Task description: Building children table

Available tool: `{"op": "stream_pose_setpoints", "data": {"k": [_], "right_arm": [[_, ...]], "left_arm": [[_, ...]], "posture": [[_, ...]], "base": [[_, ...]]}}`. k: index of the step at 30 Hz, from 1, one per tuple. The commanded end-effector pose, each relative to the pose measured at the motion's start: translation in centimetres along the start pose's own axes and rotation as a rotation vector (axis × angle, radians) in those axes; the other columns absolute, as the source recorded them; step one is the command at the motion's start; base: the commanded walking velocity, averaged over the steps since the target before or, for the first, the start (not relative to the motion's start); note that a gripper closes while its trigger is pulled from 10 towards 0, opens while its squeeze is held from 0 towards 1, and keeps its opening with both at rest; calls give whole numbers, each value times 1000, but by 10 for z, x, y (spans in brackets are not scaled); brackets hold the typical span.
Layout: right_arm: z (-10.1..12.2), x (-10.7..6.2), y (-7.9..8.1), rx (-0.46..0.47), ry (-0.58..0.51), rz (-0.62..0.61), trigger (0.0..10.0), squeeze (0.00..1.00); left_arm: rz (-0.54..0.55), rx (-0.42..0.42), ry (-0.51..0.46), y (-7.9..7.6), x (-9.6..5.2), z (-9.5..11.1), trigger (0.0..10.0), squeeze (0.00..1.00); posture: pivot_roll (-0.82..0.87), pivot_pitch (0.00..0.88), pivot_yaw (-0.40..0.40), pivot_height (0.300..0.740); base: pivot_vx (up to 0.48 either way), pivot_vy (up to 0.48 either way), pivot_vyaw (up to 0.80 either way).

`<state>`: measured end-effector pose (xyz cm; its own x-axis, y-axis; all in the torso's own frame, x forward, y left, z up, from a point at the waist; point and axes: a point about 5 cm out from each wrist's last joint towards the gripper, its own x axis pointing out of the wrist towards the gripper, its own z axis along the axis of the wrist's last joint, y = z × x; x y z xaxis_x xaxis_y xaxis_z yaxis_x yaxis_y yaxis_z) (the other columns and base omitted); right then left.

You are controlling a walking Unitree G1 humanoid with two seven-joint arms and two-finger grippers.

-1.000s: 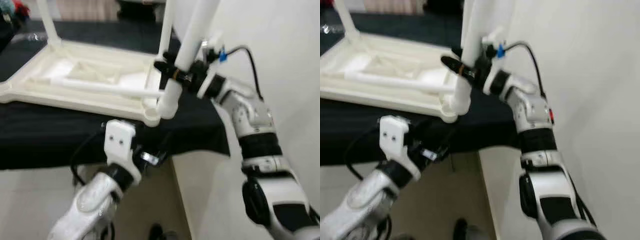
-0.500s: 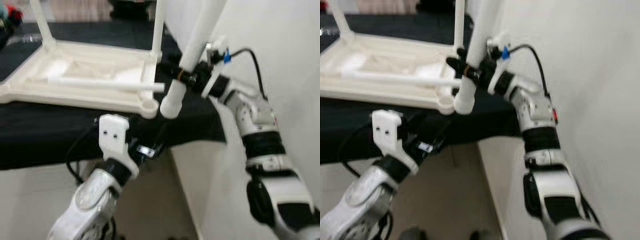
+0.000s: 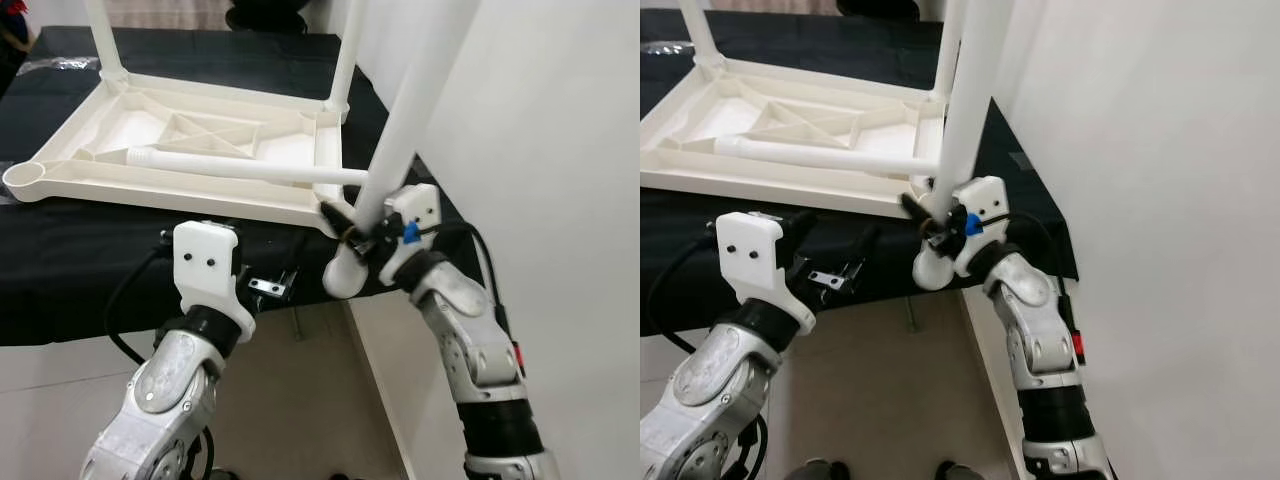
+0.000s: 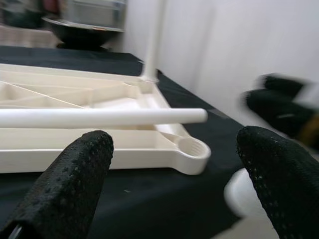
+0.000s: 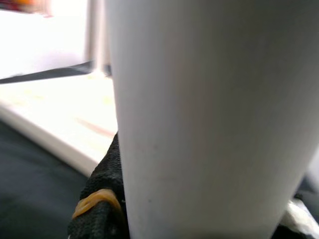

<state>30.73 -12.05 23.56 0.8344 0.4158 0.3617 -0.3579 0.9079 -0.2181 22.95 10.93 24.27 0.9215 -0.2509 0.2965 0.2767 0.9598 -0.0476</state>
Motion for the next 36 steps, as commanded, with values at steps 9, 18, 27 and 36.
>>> {"op": "stream_pose_setpoints", "data": {"k": [9, 18, 27, 36], "right_arm": [[1, -18, 3, -34, 23, -148, 10000, 0], [6, -13, 15, 1, 12, -119, 10000, 0], [10, -7, 15, -34, 3, -140, 10000, 0], [11, -6, 10, -14, -6, -151, 10000, 0]], "left_arm": [[84, 84, -17, 6, -1, 2, 10000, 0], [84, 92, -22, 0, 0, 1, 10000, 0], [97, 114, -40, -1, 3, 6, 10000, 0], [109, 124, -72, 1, 10, 11, 10000, 0]], "posture": [[27, 183, -129, 740], [19, 183, -124, 740], [20, 185, -122, 740], [21, 184, -116, 740]], "base": [[0, 0, 0], [0, 0, 263], [0, 0, 605], [139, 0, 0]]}}
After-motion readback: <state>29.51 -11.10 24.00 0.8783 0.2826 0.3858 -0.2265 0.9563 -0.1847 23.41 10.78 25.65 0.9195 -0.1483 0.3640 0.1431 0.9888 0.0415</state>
